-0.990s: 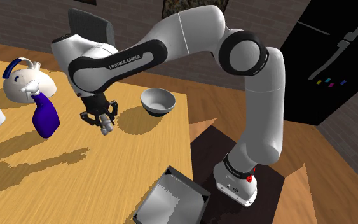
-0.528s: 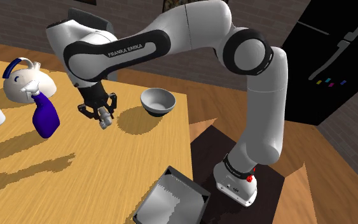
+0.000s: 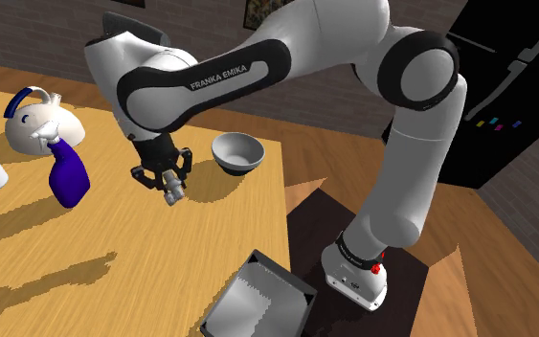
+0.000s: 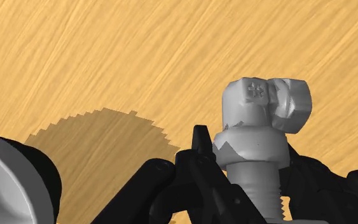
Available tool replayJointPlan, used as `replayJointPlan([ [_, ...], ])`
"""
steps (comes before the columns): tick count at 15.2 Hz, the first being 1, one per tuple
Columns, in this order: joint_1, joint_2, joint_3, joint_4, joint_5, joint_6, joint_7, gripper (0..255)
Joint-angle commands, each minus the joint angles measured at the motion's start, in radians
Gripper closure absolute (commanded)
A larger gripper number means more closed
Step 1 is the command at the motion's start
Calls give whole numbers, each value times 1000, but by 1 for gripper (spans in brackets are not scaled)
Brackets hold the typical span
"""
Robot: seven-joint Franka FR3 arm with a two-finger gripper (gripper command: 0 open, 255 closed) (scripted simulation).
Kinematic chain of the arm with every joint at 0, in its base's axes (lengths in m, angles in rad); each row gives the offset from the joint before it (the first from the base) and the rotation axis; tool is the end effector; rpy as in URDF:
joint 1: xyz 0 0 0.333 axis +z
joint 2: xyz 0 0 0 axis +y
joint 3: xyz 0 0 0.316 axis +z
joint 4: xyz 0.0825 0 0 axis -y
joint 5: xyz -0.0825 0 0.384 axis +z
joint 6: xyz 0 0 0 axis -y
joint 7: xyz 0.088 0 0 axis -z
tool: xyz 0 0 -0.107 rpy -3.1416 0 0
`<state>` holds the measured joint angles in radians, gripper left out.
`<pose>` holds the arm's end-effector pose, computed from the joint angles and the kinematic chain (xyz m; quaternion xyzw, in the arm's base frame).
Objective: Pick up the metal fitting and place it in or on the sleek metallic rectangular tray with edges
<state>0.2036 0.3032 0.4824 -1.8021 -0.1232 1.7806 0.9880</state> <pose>0.4769 0.3546 0.3741 0.9814 -0.1270 -0.1051 0.0981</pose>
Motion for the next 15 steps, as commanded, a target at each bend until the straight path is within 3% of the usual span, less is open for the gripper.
replayJointPlan([
  [1, -1, -67, 17, -97, 32, 37, 12, 255],
  [8, 19, -293, 72, -365, 164, 109, 30, 255],
  [15, 91, -511, 120, -572, 322, 131, 47, 255],
])
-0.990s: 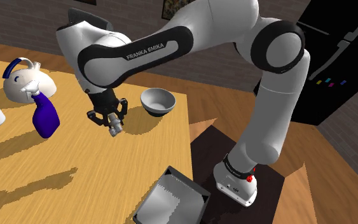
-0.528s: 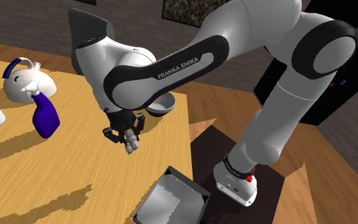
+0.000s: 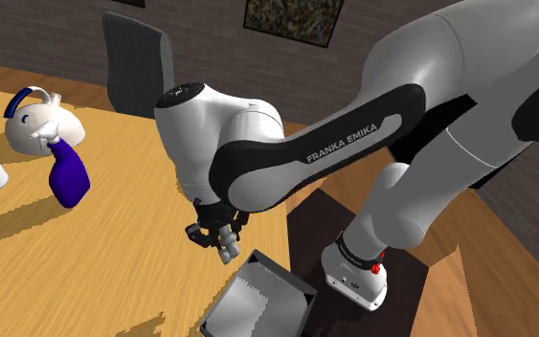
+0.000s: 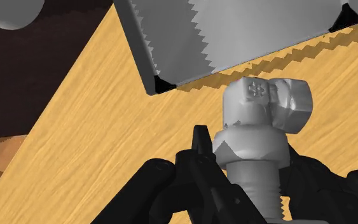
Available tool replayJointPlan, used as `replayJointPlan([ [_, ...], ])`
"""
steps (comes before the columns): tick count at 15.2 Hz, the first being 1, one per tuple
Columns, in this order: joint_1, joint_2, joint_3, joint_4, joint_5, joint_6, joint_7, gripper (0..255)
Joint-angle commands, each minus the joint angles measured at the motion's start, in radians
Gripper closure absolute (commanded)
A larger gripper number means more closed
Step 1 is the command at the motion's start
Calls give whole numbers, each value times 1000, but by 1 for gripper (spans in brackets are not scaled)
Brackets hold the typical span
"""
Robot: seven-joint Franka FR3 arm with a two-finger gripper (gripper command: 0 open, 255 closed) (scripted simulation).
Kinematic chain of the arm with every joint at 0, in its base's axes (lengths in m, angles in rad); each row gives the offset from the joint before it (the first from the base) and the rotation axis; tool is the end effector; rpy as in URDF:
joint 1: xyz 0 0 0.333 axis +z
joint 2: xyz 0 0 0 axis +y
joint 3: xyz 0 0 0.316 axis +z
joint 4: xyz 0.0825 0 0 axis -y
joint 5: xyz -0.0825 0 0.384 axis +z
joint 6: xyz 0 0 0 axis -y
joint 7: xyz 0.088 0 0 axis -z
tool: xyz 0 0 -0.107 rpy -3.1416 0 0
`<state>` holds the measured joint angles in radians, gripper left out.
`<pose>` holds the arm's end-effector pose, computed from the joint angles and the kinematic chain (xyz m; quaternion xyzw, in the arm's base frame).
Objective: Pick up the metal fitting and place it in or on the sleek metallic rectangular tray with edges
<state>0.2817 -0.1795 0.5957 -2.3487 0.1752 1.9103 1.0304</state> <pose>0.2766 0.3530 0.3704 0.9814 -0.1270 -0.1049 0.0988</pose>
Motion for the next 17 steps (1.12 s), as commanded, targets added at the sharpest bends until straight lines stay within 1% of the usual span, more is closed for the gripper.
replayJointPlan([
  [1, 27, -58, 14, -50, 47, 1, 9, 255],
  [7, 135, -228, 53, -177, 189, -19, 52, 255],
  [8, 145, -241, 57, -185, 200, -22, 57, 255],
  [17, 131, -147, 103, -246, 194, 129, 67, 255],
])
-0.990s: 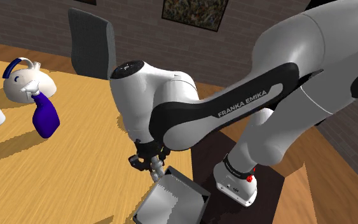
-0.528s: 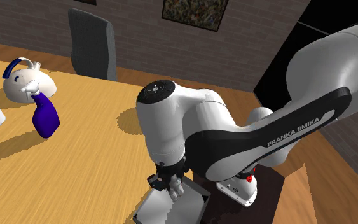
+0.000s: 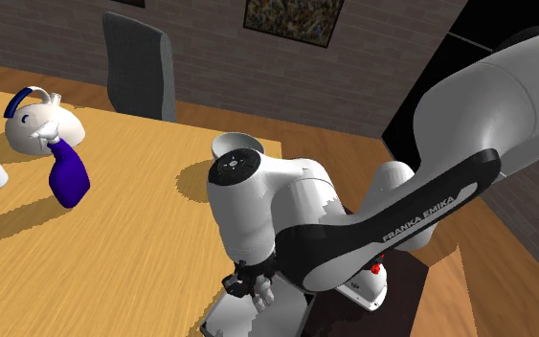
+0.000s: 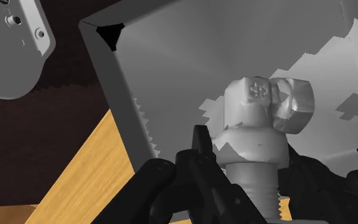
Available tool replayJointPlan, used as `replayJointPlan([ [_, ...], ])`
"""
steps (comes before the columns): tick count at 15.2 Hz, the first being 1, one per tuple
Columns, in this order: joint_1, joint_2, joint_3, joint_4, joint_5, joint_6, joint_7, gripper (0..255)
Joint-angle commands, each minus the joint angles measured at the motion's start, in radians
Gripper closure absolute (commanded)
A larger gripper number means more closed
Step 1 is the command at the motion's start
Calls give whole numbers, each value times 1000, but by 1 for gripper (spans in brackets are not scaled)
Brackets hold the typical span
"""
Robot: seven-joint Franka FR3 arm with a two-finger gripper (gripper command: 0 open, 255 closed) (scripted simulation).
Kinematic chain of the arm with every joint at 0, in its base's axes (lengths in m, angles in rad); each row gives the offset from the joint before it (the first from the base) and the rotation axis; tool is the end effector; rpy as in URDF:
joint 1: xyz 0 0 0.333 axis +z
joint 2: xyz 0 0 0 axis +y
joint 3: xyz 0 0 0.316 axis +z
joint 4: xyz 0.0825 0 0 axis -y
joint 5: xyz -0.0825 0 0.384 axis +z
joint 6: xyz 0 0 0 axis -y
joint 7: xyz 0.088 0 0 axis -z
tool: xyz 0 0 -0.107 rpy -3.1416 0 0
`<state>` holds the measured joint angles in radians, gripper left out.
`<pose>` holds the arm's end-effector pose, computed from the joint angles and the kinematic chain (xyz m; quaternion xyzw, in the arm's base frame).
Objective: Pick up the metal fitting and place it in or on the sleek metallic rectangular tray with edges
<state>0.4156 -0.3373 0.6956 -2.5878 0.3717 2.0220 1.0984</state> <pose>0.1644 0.3528 0.3269 0.9813 -0.1276 -0.1053 0.0988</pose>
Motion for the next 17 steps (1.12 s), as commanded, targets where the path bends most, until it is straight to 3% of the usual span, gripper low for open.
replayJointPlan([
  [1, -5, 23, 9, -12, -5, 35, 1, 255],
  [4, -12, 61, 24, -27, -13, 85, 9, 255],
  [11, -12, 61, 23, -27, -13, 85, 9, 255],
  [12, -12, 61, 23, -27, -13, 85, 9, 0],
  [17, -12, 61, 23, -27, -13, 85, 9, 0],
])
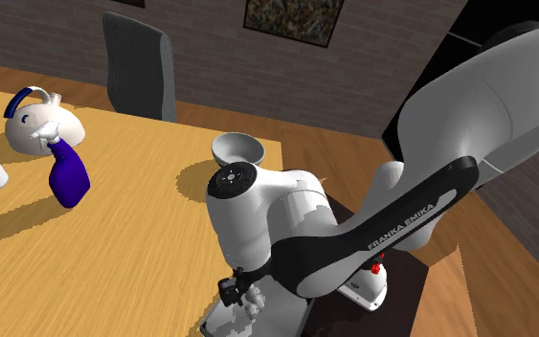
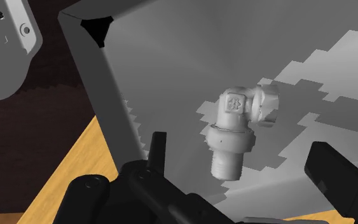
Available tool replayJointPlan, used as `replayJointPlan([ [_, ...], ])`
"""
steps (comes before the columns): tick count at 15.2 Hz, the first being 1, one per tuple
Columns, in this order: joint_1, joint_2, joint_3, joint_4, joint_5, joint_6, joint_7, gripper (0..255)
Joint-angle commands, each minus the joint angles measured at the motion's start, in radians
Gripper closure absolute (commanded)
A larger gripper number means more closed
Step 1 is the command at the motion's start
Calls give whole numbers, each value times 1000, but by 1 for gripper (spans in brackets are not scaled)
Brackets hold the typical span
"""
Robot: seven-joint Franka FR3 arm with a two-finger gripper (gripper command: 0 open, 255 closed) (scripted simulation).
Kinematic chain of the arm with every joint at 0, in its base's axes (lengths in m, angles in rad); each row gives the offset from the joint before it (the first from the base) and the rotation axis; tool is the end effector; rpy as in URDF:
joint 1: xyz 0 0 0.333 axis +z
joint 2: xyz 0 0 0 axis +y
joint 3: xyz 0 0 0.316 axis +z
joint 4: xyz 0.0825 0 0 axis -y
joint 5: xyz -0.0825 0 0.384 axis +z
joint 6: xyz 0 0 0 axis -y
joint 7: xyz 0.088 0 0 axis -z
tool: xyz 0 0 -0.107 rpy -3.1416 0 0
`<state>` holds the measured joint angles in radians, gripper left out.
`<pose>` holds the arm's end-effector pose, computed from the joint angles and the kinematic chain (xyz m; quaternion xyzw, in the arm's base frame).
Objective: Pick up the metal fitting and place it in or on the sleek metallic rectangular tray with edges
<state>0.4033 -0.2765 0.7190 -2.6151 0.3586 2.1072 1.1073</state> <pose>0.1654 0.3520 0.3017 0.9813 -0.1276 -0.1050 0.0984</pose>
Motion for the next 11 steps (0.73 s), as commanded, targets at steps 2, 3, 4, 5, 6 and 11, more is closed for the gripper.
replayJointPlan([
  [2, -2, -37, -22, 46, -4, -80, -6, 0],
  [3, -4, -51, -32, 70, -8, -119, -8, 0],
  [4, -5, -61, -40, 91, -12, -148, -9, 0],
  [5, -5, -61, -40, 91, -12, -148, -9, 0],
  [6, -5, -61, -40, 91, -12, -148, -9, 0],
  [11, -5, -61, -40, 91, -12, -148, -9, 0],
])
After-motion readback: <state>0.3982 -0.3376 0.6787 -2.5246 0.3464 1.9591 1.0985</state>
